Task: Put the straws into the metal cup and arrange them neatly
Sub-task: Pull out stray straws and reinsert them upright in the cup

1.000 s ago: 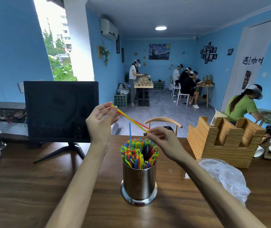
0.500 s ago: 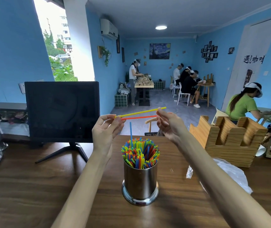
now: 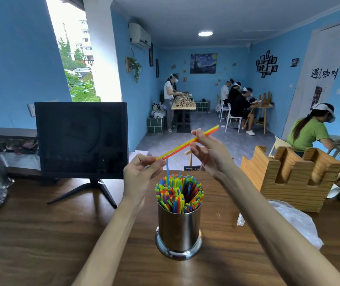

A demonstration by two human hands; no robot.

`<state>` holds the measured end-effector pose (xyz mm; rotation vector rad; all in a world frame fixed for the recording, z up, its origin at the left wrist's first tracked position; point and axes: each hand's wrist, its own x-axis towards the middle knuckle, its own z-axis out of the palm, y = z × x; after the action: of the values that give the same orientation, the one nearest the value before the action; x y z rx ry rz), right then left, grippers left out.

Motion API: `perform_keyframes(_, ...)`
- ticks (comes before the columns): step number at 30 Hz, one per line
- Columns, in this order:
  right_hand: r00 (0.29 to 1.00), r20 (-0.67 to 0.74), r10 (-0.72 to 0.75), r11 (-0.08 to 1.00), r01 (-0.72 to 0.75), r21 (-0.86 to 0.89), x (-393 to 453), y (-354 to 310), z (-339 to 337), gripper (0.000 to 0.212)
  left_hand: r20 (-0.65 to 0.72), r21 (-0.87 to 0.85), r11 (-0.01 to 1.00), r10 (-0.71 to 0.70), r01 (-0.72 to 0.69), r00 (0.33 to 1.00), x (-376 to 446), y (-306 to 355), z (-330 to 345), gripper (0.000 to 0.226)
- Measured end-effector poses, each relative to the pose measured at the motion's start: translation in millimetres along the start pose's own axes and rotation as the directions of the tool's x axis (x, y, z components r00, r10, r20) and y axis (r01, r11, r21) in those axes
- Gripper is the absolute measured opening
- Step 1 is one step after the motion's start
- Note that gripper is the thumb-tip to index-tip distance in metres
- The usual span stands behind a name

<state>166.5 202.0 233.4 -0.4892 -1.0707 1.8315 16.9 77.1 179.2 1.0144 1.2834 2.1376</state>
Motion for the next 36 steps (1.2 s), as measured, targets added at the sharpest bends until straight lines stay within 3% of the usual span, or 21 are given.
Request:
perform_keyframes(2,0.992,0.036,-0.118,0.975,0.122,-0.183,0.9,-3.8,-2.7,0.021,0.056,0.115,0.993,0.016,-0.022,0.998,2.3,-2.9,-3.0,0.012)
perform_keyframes(4,0.97,0.053,-0.235,0.884,0.236,-0.403,1.7,-8.9,-8.7,0.023,0.108,0.225,0.973,0.033,-0.056,0.994,4.8,-6.4,-7.2,0.012)
perform_keyframes(7,0.925,0.062,-0.376,0.75,0.343,-0.566,4.4,-16.3,-15.3,0.02,0.014,0.257,0.965,0.047,-0.049,0.999,15.2,-14.0,-13.8,0.014)
perform_keyframes(10,0.846,0.144,-0.513,0.501,0.432,-0.75,3.8,-11.0,-18.1,0.039,-0.014,0.303,0.95,-0.078,0.078,0.997,25.4,-25.5,-12.7,0.016)
perform_keyframes(12,0.807,0.245,-0.538,0.324,0.466,-0.823,1.6,1.5,-23.8,0.067,0.075,0.397,0.912,-0.143,0.102,0.987,27.5,-31.7,-8.9,0.016)
perform_keyframes(14,0.8,0.322,-0.506,0.231,0.486,-0.843,1.3,17.8,-31.1,0.084,0.142,0.323,0.942,-0.141,0.089,0.98,25.5,-32.7,-4.2,0.017)
perform_keyframes(17,0.82,0.376,-0.432,0.101,0.458,-0.883,-1.6,40.8,-36.4,0.071,0.179,0.222,0.975,-0.04,-0.001,0.983,21.0,-29.6,0.9,0.027)
perform_keyframes(23,0.852,0.431,-0.296,0.016,0.456,-0.89,-6.2,68.4,-48.5,0.017,0.218,0.482,0.861,0.059,-0.16,0.974,10.9,-41.6,-5.1,0.034)
perform_keyframes(26,0.866,0.428,-0.258,0.039,0.453,-0.891,0.0,72.2,-52.0,0.02,0.28,0.591,0.762,0.116,-0.266,0.953,7.2,-47.5,-15.7,0.019)
perform_keyframes(28,0.88,0.413,-0.237,0.074,0.44,-0.895,2.7,69.7,-51.6,0.029,0.341,0.69,0.622,0.172,-0.371,0.924,10.0,-49.3,-20.5,0.009)
perform_keyframes(30,0.897,0.39,-0.208,0.131,0.421,-0.898,6.5,66.4,-50.4,0.034,0.372,0.735,0.557,0.145,-0.387,0.917,16.0,-50.6,-23.7,0.009)
perform_keyframes(34,0.929,0.32,-0.184,0.225,0.357,-0.907,20.8,62.5,-43.6,0.034,0.197,0.585,0.801,0.009,-0.124,0.98,30.8,-44.7,-15.6,0.025)
perform_keyframes(36,0.946,0.284,-0.155,0.293,0.318,-0.902,26.6,62.5,-39.6,0.034,0.135,0.589,0.808,-0.083,-0.013,0.987,42.6,-43.6,-7.8,0.023)
